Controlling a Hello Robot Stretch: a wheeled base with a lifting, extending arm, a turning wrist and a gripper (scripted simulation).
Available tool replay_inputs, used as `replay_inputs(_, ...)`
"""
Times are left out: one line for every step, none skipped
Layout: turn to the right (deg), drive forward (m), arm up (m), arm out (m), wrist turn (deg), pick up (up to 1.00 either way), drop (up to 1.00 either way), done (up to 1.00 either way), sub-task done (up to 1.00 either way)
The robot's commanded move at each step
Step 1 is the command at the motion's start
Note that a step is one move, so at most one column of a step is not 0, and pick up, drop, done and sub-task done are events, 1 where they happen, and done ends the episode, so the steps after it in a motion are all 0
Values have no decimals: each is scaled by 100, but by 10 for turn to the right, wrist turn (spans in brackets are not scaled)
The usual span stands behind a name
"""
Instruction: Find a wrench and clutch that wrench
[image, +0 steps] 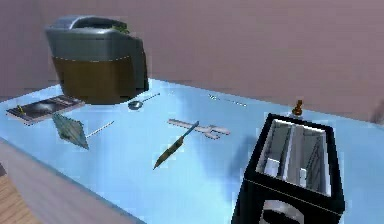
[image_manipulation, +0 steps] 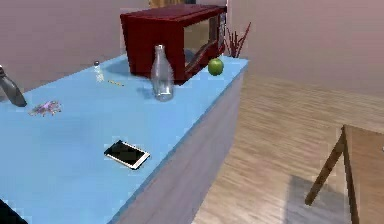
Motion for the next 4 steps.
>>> replay_inputs(-450,0,0,0,0,0,0,0,0)
replay_inputs(-390,0,0,0,0,0,0,0,0)
replay_inputs(0,0,50,0,0,0,0,0,0)
replay_inputs(0,0,38,0,0,0,0,0,0)
